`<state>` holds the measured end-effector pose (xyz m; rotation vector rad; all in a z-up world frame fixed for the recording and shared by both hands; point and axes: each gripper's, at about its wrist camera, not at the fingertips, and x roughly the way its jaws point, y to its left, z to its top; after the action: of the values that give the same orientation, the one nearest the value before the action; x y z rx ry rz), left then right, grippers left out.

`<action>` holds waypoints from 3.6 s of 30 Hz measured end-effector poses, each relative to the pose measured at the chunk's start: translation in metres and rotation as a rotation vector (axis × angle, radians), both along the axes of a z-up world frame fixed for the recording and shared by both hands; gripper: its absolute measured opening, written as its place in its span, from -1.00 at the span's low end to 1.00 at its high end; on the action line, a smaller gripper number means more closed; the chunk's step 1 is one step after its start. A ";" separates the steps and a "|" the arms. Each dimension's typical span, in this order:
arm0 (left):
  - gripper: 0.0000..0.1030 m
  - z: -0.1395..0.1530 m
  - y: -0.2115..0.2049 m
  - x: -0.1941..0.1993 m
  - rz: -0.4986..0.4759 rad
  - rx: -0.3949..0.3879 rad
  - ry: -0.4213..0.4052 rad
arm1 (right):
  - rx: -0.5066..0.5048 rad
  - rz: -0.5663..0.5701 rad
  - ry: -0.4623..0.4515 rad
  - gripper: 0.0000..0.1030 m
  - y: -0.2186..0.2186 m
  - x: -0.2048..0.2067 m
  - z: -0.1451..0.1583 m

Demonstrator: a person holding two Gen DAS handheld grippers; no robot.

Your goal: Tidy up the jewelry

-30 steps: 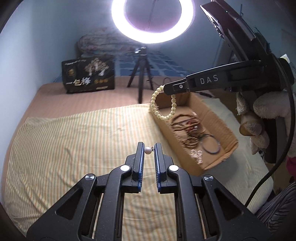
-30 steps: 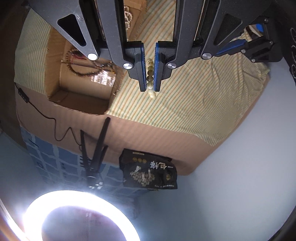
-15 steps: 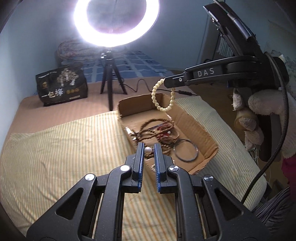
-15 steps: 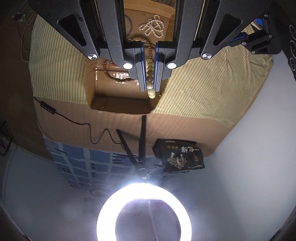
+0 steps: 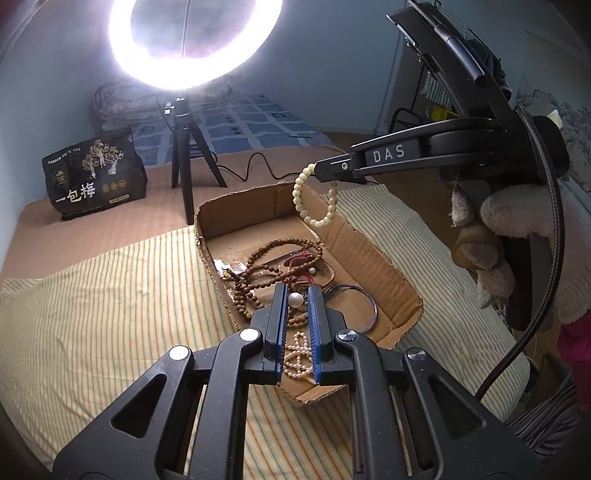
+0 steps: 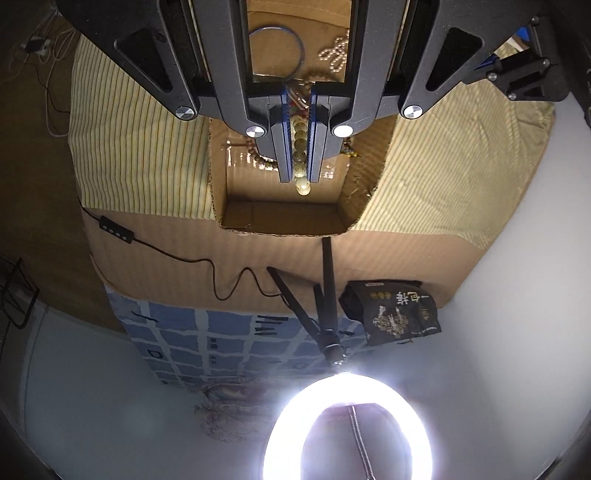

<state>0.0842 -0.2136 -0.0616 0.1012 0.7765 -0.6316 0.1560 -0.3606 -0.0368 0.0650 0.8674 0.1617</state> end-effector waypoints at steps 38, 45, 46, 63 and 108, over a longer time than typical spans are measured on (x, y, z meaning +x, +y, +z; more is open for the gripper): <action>0.00 -0.018 -0.002 0.013 0.046 0.012 0.042 | -0.040 -0.035 0.072 -0.37 -0.006 0.010 -0.030; 0.00 -0.015 0.000 0.010 0.051 0.017 0.039 | -0.041 -0.040 0.067 -0.32 -0.006 0.005 -0.028; 0.00 -0.015 0.001 0.009 0.052 0.017 0.036 | -0.041 -0.042 0.065 -0.32 -0.006 0.004 -0.027; 0.00 0.015 0.035 -0.009 0.092 -0.003 -0.007 | -0.059 -0.062 -0.024 -0.09 0.002 -0.040 0.010; 1.00 0.058 0.087 -0.053 0.235 0.095 -0.209 | -0.122 -0.146 -0.213 0.56 0.041 -0.134 0.039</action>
<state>0.0315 -0.1268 -0.0031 0.1577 0.6044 -0.3549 0.0216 -0.3193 0.0018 -0.0029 0.6554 -0.0216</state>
